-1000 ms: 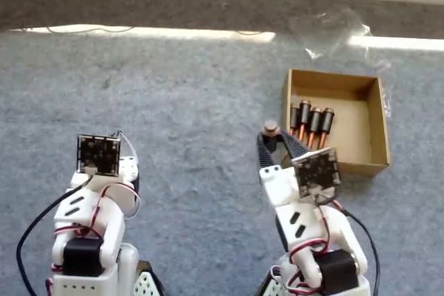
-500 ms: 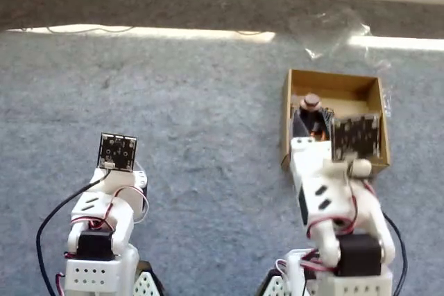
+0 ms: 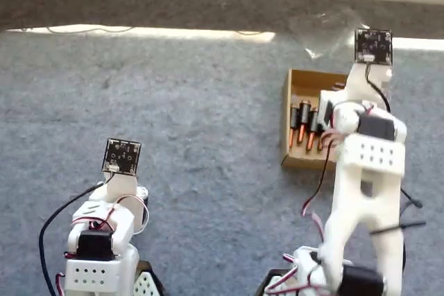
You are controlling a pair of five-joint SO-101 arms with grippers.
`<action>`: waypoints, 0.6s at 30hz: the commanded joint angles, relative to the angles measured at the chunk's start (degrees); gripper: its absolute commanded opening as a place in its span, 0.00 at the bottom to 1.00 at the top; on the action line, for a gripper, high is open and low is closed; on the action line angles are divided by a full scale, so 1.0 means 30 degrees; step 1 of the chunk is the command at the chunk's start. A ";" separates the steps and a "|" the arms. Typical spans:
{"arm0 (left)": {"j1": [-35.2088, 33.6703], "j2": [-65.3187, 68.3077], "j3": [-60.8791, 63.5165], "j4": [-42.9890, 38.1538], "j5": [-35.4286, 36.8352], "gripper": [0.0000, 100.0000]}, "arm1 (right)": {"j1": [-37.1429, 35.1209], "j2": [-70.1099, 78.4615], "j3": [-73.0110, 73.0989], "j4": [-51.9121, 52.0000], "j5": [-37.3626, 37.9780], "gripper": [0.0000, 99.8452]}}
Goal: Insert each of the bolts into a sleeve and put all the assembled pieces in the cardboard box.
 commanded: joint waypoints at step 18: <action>-0.0161 -0.0161 0.0425 0.1993 0.0000 0.01 | 0.2418 1.3377 -0.8659 -0.0015 0.0205 0.00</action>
